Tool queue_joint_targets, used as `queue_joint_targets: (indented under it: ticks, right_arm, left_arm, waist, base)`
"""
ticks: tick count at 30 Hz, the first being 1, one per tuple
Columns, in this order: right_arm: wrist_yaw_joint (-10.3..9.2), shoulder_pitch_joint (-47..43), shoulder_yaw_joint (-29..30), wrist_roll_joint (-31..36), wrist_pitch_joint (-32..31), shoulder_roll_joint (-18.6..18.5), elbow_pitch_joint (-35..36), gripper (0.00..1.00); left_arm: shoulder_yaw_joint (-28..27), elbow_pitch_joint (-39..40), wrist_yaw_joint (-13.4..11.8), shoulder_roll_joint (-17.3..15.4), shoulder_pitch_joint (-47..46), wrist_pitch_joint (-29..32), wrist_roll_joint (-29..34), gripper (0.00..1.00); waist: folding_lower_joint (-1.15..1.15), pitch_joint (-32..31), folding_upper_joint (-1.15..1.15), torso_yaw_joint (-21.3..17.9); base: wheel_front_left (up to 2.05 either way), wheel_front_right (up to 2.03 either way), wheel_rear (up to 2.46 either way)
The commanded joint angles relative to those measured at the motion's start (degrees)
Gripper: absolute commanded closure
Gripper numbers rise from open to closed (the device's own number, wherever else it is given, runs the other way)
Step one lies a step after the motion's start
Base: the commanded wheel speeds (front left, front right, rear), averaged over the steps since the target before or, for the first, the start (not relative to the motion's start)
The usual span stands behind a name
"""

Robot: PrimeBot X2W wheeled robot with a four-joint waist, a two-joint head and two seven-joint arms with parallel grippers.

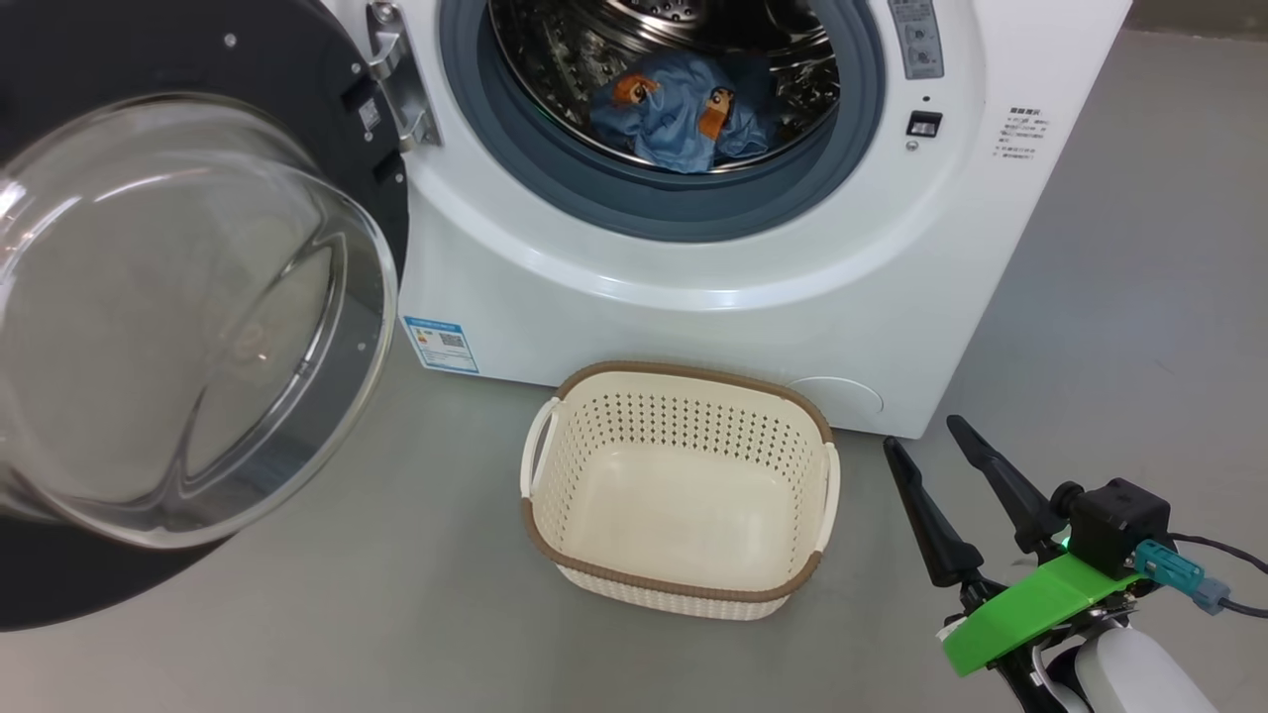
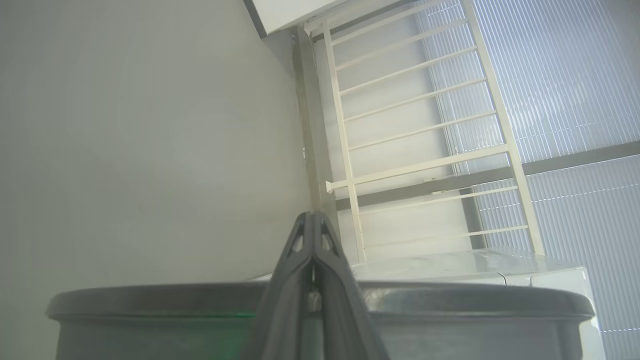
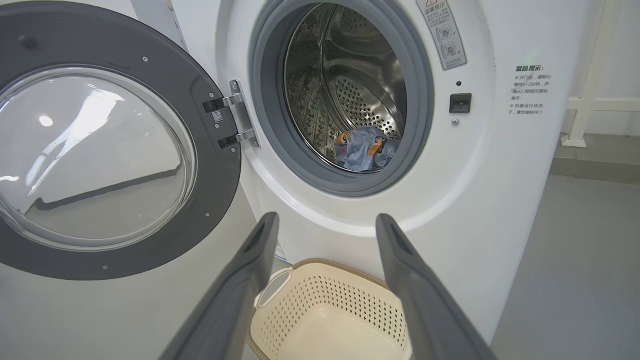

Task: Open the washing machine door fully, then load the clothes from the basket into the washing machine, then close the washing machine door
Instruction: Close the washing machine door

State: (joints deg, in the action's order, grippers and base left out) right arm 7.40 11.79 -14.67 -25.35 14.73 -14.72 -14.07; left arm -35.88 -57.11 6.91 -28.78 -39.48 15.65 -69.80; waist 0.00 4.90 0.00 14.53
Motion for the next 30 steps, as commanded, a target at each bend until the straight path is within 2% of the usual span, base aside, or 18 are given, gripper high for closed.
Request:
queue_joint_targets:
  ticks: [1, 9, 15, 17, 25, 30]
  right_arm:
    - [0.09, 1.30, -0.93, -0.09, 0.27, -0.22, 1.11, 0.00]
    - [0.09, 0.79, -0.93, -0.41, 0.27, 0.24, 0.12, 0.00]
    - [0.09, 0.28, -0.64, -0.54, 0.27, 1.06, -0.44, 0.00]
    - [0.09, 0.22, -0.64, -0.57, 0.27, 1.19, -0.47, 0.00]
    - [0.09, -0.61, -0.10, -0.60, 0.27, 2.08, -0.48, 0.00]
    - [0.09, -1.10, 0.46, -0.63, 0.27, 2.66, -0.49, 0.00]
  left_arm:
    - [0.26, 2.22, 0.57, -3.32, -0.38, 2.79, -0.91, 1.00]
    - [5.09, 5.61, 0.57, -1.98, 2.97, 17.19, -3.23, 1.00]
    - [7.23, 9.68, 0.58, -1.23, 6.18, 25.97, -5.34, 1.00]
    - [7.52, 10.56, 0.58, -1.17, 6.78, 27.14, -5.61, 1.00]
    - [10.17, 22.40, 0.58, 1.15, 13.24, 37.87, -8.90, 1.00]
    - [10.88, 31.17, -1.45, 3.64, 17.61, 41.58, -10.45, 1.00]
  waist:
    - [0.00, -0.27, 0.00, 0.30]
    - [0.00, -1.47, 0.00, 1.48]
    - [0.00, -2.77, 0.00, 2.12]
    - [0.00, -2.93, 0.00, 2.16]
    - [0.00, -4.05, 0.00, 2.39]
    - [0.00, -4.37, 0.00, 2.54]
  base:
    - [0.00, 0.00, 0.00]
    - [0.00, 0.00, 0.00]
    - [0.00, 0.00, 0.00]
    - [0.00, 0.00, 0.00]
    - [0.00, 0.00, 0.00]
    - [0.00, 0.00, 0.00]
